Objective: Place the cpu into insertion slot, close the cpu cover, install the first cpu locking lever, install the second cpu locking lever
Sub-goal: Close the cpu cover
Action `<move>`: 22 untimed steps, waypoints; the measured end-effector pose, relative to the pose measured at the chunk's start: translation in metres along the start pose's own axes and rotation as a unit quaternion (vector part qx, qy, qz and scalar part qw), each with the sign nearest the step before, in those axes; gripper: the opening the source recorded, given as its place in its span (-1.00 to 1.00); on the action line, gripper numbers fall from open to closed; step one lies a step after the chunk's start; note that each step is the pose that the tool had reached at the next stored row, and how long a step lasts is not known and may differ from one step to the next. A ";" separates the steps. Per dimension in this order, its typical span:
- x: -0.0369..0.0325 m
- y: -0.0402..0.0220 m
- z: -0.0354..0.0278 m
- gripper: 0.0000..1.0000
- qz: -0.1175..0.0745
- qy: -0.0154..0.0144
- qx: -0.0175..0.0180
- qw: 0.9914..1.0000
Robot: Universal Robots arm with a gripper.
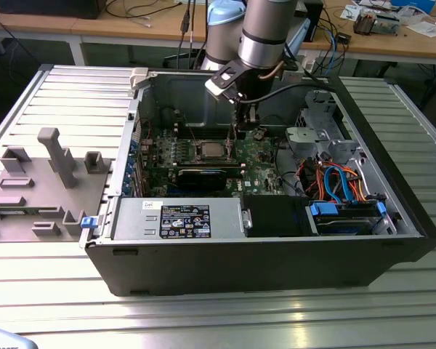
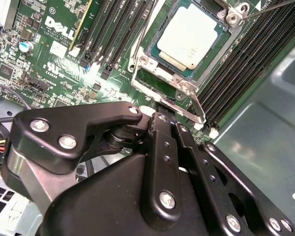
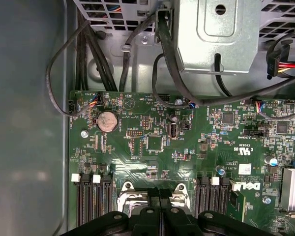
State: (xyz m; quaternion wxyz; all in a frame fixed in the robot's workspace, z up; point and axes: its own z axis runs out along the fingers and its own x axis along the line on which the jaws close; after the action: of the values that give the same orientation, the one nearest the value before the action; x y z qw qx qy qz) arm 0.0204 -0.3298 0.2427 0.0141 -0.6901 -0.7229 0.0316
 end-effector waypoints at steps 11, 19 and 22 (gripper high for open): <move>0.0002 -0.0040 0.0022 -0.79 0.000 0.000 0.000 1.000; 0.0003 -0.0053 0.0026 -0.79 0.000 0.000 0.000 1.000; 0.0003 -0.0057 0.0027 -0.79 0.000 0.000 0.000 1.000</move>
State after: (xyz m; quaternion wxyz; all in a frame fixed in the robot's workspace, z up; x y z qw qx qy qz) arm 0.0145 -0.3297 0.2404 0.0141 -0.6901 -0.7229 0.0315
